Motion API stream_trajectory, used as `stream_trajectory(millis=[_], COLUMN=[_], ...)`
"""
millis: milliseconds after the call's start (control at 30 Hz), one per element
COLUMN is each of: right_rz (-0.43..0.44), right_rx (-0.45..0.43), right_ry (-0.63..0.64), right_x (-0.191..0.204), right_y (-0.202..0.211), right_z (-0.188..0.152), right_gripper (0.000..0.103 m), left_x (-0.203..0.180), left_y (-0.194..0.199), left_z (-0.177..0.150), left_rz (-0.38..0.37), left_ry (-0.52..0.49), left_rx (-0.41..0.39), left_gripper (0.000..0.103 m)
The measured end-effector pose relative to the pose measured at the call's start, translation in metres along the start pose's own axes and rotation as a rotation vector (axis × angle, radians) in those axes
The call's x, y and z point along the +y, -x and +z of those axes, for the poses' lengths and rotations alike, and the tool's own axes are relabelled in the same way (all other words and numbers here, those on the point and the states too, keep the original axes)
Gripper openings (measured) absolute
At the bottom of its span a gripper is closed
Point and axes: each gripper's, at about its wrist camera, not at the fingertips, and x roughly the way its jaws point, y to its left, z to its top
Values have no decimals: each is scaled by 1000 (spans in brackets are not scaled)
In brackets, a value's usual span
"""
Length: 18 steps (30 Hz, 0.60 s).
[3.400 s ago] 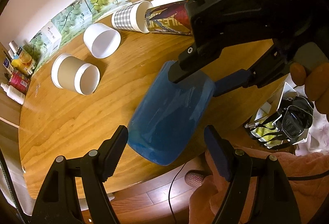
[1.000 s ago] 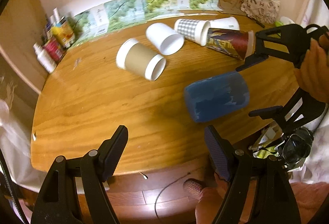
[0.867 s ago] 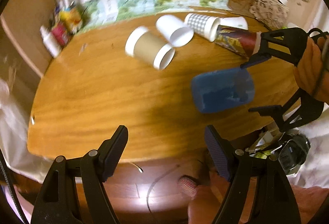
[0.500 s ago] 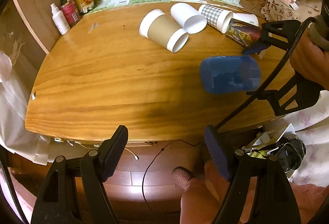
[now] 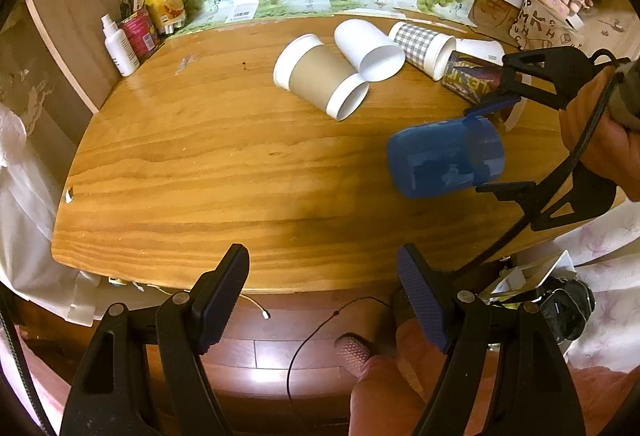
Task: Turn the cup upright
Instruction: 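Rotate the blue cup with the right gripper until its opening faces up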
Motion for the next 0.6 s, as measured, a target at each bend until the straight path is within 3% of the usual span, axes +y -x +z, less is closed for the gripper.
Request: stream_trajectory(millis=[267,600], right_rz=[32,38], right_rx=[8,-89], right_ry=[103,363], right_x=[10,32], right_y=[11,39], right_z=[3,-3], right_gripper=[66,66], left_x=[-11,-23], left_y=[7,14], left_z=[6,10], left_rz=[-12,-15], left_ry=[-23,-46], left_rx=[-31,-71], left_gripper=[80,80])
